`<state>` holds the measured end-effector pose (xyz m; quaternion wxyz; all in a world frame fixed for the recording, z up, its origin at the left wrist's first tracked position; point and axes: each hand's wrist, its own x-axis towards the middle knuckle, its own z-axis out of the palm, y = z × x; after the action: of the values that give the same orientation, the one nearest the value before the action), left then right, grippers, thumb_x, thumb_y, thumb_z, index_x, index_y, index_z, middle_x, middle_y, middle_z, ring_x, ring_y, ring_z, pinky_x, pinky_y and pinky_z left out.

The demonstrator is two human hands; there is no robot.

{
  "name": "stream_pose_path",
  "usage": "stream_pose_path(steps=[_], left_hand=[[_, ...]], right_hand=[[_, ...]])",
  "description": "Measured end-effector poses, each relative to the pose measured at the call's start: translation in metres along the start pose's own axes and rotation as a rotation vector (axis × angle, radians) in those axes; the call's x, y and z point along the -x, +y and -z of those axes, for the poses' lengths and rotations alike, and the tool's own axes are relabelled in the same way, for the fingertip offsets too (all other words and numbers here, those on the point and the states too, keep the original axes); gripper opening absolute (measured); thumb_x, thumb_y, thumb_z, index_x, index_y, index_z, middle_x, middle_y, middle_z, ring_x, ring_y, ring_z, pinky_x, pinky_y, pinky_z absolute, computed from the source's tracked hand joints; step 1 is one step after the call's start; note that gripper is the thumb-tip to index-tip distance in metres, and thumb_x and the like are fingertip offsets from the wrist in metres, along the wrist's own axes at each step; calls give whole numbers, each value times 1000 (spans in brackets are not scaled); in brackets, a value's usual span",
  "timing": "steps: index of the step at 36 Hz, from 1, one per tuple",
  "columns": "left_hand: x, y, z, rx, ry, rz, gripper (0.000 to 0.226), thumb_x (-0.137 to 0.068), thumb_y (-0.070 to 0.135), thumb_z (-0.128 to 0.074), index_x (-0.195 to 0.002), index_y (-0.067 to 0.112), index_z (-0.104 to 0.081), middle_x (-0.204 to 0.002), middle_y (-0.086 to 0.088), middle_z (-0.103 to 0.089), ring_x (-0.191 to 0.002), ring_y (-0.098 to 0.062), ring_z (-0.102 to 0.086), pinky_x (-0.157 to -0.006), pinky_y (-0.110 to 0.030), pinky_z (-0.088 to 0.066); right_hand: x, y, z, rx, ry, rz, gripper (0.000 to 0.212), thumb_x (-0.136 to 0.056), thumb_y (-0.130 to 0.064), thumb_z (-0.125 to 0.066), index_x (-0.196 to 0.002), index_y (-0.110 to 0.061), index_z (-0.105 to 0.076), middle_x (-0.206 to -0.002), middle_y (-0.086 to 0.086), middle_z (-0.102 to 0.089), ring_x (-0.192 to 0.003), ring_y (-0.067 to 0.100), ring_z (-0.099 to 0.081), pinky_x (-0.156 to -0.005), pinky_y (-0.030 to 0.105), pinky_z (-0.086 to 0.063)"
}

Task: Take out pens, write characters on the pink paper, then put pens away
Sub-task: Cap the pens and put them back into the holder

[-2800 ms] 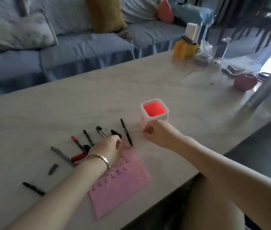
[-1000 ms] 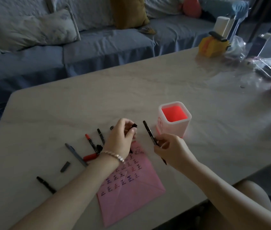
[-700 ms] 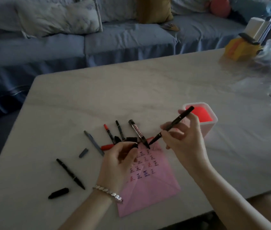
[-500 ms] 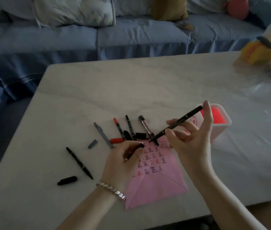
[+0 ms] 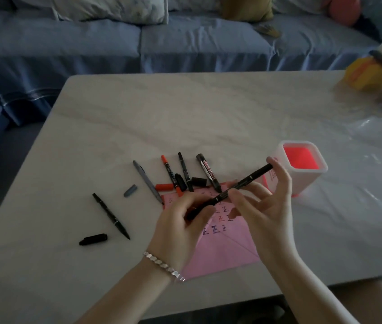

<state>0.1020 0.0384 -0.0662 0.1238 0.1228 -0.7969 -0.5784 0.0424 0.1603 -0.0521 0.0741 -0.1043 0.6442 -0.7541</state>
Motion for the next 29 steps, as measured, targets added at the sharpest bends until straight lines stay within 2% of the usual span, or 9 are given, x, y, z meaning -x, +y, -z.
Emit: stream_pose_path(steps=[6,10,13,15,17,21,24,26,29], left_hand=[[0,4,-3,-96,28,-143,19,-83,21,-61,-79,36,-52,-68,18,-61,-73,7,-58,-60,-3,-40],[1,8,-10,-144,39,-211,20,-83,24,-60,-76,38,-47,-67,16,-58,-73,-1,-58,-58,-5,-41],[5,14,-13,-146,20,-180,17,-84,22,-62,-75,31,-51,-62,13,-57,-65,-4,-57,-53,-7,-40],[8,21,-14,-72,-14,-65,15,-84,17,-62,-73,23,-54,-54,12,-54,-50,-3,-52,-47,-9,-37],[9,27,-13,170,-70,166,18,-85,11,-59,-68,16,-53,-46,10,-49,-38,-2,-39,-40,-12,-31],[3,27,-10,826,-300,746,15,-75,9,-56,-61,7,-54,-42,3,-38,-32,-5,-26,-29,-10,-22],[-2,27,-8,1037,-395,925,13,-68,13,-55,-58,5,-59,-41,2,-37,-29,-3,-27,-25,-8,-21],[-5,28,-12,889,-373,853,14,-77,11,-55,-64,7,-55,-42,2,-38,-31,-4,-27,-27,-10,-21],[-9,26,-22,352,-256,482,23,-90,14,-53,-67,13,-49,-44,6,-46,-34,-5,-32,-34,-16,-28]], right_hand=[[6,0,9,-124,101,-7,39,-75,-9,-61,-106,-28,-45,-66,6,-71,-58,15,-67,-49,23,-53],[10,3,11,-183,118,1,65,-53,-42,-77,-109,-30,-46,-70,8,-71,-60,14,-67,-51,21,-53],[12,5,14,-220,106,12,73,-49,-47,-80,-110,-30,-46,-69,7,-71,-59,12,-66,-51,20,-52],[13,5,14,-225,86,36,69,-53,-43,-77,-112,-29,-45,-67,6,-70,-58,11,-65,-51,20,-52],[13,3,15,-207,63,59,61,-59,-36,-71,-113,-29,-43,-66,6,-70,-57,12,-65,-52,20,-52],[9,-2,15,-174,-27,94,54,-67,-26,-64,-116,-28,-42,-65,8,-69,-57,15,-64,-55,21,-52],[4,-4,17,-163,-70,86,50,-69,-20,-61,-115,-27,-41,-62,6,-69,-55,16,-64,-53,22,-51],[1,-1,20,-155,-67,52,47,-71,-16,-58,-113,-28,-42,-63,9,-69,-55,18,-65,-52,22,-52],[0,6,25,-171,20,-22,44,-70,-19,-60,-109,-28,-43,-67,14,-71,-56,20,-66,-49,22,-52]])
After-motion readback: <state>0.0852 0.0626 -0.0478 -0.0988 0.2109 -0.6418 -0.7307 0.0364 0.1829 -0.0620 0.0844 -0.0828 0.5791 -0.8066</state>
